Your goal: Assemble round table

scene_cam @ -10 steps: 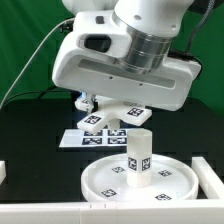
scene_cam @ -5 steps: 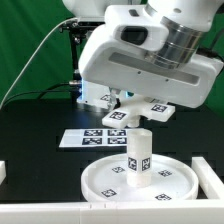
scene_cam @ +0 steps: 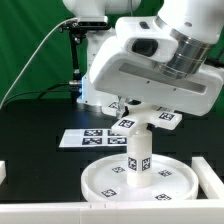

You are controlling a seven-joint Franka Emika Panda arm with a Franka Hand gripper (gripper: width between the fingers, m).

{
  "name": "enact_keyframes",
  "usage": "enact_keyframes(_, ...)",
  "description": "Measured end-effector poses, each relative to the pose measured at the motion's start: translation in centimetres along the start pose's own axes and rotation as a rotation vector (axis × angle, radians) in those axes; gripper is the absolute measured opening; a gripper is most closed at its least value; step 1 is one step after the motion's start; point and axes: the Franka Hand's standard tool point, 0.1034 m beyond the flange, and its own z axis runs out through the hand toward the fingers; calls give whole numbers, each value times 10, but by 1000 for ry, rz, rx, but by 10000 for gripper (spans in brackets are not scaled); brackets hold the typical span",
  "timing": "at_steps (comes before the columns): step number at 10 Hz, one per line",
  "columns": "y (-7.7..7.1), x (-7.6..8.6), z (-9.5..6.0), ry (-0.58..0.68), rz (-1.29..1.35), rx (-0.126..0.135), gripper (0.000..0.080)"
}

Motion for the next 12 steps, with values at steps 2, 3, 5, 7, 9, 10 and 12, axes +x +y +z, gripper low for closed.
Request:
enact_keyframes(2,-2,1,7,-7,-3,-3,432)
enact_keyframes(3,-3,2,8,-6,-4,-4,432)
enact_keyframes(5,-4,3,8,-3,-6,-4,432)
enact_keyframes(7,-3,3,8,-3,-4,-3,432)
enact_keyframes(9,-1,3,7,-2,-3,-3,432)
enact_keyframes(10,-1,3,7,-1,-2,-3,591)
enact_keyframes(12,-4,3,5,2,10,2,631)
